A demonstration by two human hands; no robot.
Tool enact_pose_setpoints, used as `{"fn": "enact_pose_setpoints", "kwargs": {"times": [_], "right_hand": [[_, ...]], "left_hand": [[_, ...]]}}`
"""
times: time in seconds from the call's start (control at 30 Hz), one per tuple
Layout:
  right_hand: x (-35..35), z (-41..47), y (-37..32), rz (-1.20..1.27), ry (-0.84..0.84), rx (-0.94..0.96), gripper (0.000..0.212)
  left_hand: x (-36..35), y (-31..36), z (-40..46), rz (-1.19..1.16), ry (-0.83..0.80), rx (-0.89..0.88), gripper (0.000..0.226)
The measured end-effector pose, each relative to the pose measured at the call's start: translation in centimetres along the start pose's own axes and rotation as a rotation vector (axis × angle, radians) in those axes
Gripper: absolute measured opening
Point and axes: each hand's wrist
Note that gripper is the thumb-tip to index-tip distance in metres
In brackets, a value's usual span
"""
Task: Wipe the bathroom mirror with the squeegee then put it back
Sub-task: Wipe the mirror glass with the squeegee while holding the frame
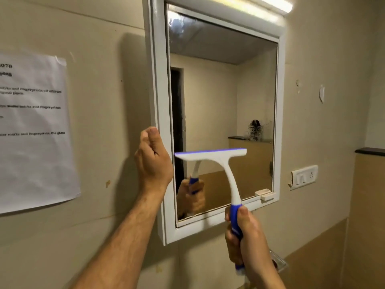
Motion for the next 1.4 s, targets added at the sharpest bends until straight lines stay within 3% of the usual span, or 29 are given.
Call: {"fn": "enact_pose_setpoints", "kwargs": {"times": [0.13, 0.53, 0.73, 0.97, 1.23, 1.4], "right_hand": [[0.4, -0.2, 1.5, 0.042, 0.000, -0.067, 0.055], [-0.4, 0.5, 0.5, 0.007, 0.055, 0.015, 0.056], [-0.9, 0.3, 2.2, 0.027, 0.054, 0.039, 0.092], [-1.3, 1.1, -0.4, -0.008, 0.042, 0.097, 0.047], [-0.7, 0.1, 2.3, -0.028, 0.062, 0.071, 0.052], [-1.1, 0.6, 0.0, -0.063, 0.050, 0.138, 0.047]], "left_hand": [[0.0, -0.2, 0.0, 0.018, -0.016, 0.009, 0.032], [-0.1, -0.5, 0.1, 0.024, -0.014, -0.014, 0.029], [0.0, 0.0, 0.0, 0.005, -0.018, 0.002, 0.034], [-0.2, -1.0, 0.1, 0.017, 0.007, -0.005, 0.042], [-0.2, -0.7, 0.1, 0.051, 0.006, -0.004, 0.032], [-0.2, -0.7, 0.0, 0.060, 0.010, -0.009, 0.033]]}}
Point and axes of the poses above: each hand's wrist, its own z-axis towards the middle knuckle, its own x-axis out of the back of the hand, y = z × x, and after that the axes turned 12 degrees about -x, right-handed
